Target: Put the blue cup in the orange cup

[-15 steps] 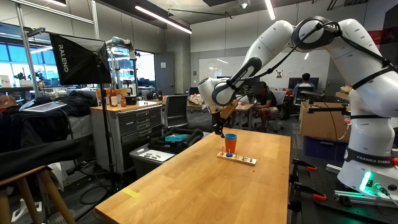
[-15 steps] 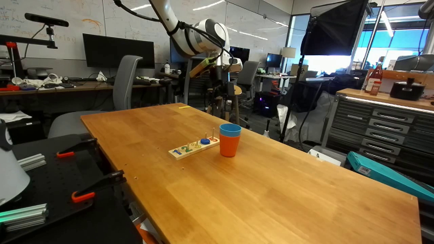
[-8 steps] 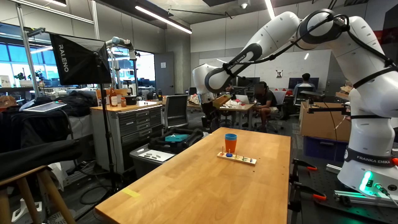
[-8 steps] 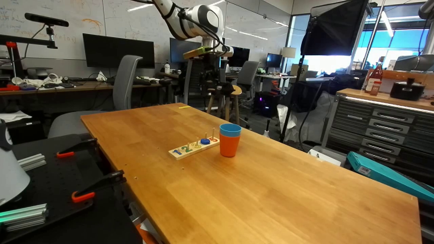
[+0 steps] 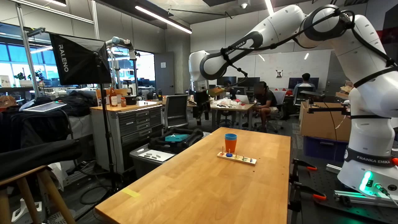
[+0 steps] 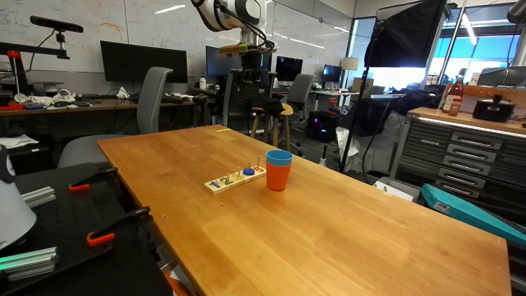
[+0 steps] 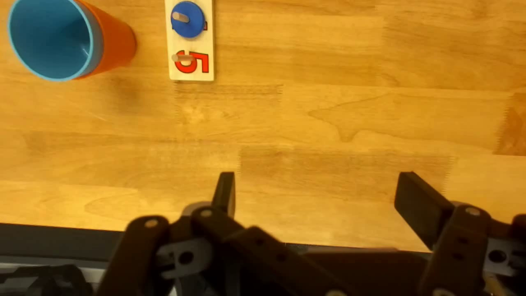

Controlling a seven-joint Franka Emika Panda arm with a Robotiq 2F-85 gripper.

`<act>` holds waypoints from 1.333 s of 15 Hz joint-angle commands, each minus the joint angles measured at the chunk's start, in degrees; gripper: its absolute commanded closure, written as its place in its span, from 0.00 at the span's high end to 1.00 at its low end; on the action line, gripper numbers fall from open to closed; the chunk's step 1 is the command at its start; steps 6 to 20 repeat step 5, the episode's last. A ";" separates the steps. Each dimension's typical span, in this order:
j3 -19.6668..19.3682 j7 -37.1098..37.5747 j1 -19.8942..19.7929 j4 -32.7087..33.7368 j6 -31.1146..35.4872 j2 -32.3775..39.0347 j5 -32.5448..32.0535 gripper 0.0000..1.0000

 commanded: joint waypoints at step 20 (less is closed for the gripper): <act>-0.10 -0.37 0.12 0.79 -0.23 0.03 0.07 1.00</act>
